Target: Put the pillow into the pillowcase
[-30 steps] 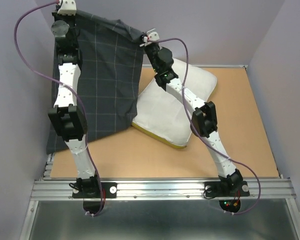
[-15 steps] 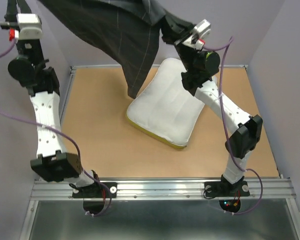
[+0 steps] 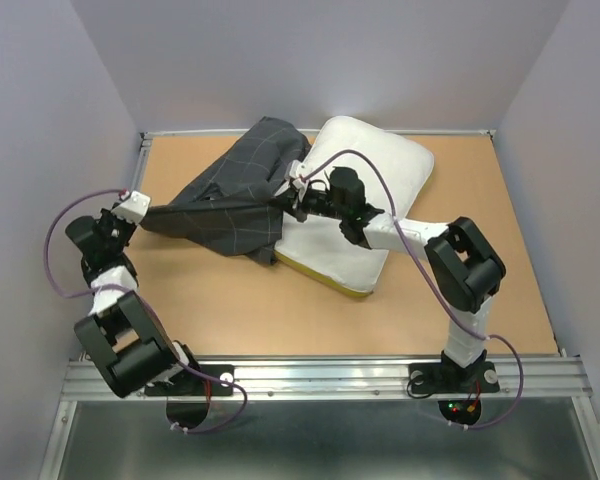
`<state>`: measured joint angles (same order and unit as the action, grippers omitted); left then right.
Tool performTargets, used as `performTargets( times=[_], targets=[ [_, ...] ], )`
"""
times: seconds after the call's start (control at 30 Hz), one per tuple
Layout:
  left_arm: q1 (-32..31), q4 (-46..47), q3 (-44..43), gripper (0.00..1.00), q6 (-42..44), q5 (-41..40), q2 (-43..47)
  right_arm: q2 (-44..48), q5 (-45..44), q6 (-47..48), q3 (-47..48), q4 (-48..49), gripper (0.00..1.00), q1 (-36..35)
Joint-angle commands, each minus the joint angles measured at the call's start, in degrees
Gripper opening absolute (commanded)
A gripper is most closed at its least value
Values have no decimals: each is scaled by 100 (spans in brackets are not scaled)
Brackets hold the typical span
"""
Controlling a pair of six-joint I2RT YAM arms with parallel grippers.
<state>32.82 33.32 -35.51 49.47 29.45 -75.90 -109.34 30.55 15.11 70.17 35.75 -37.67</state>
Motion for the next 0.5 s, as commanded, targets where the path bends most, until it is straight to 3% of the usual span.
performTargets(
  times=[0.0, 0.07, 0.17, 0.2, 0.23, 0.27, 0.3, 0.33, 0.37, 0.4, 0.47],
  targets=[
    [821, -338, 8, 0, 2008, 373, 1147, 641, 407, 464, -82, -1109, 1, 50],
    [1119, -1192, 35, 0, 2827, 613, 1322, 747, 705, 702, -144, -1621, 1, -21],
    [1569, -3865, -53, 0, 4532, 1350, 1437, 1133, 1014, 897, -547, -2220, 8, -153],
    [1639, -4573, -218, 0, 5136, 1414, 1411, 1265, 1067, 1088, -609, -2604, 16, -170],
    [1692, -5285, -342, 0, 5691, 1432, 1376, 1466, 1137, 1316, -619, -2973, 43, -205],
    [1745, -6728, -621, 15, 6801, 1327, 1211, 1581, 1216, 1736, -567, -3778, 59, -275],
    [1754, -7386, -755, 22, 7265, 1248, 1131, 1678, 1200, 1836, -549, -4064, 72, -302],
    [1772, -7984, -895, 38, 7661, 1151, 1043, 1897, 1078, 1768, -548, -4215, 88, -302],
    [1763, -8886, -1210, 77, 8117, 1124, 920, 1994, 467, 1575, -540, -4277, 89, -302],
    [1763, -9226, -1370, 87, 8165, 1194, 893, 2082, 52, 1321, -505, -4365, 90, -294],
    [1763, -9763, -1730, 95, 8210, 1457, 892, 2223, -817, 1231, -452, -4479, 87, -102]
  ],
)
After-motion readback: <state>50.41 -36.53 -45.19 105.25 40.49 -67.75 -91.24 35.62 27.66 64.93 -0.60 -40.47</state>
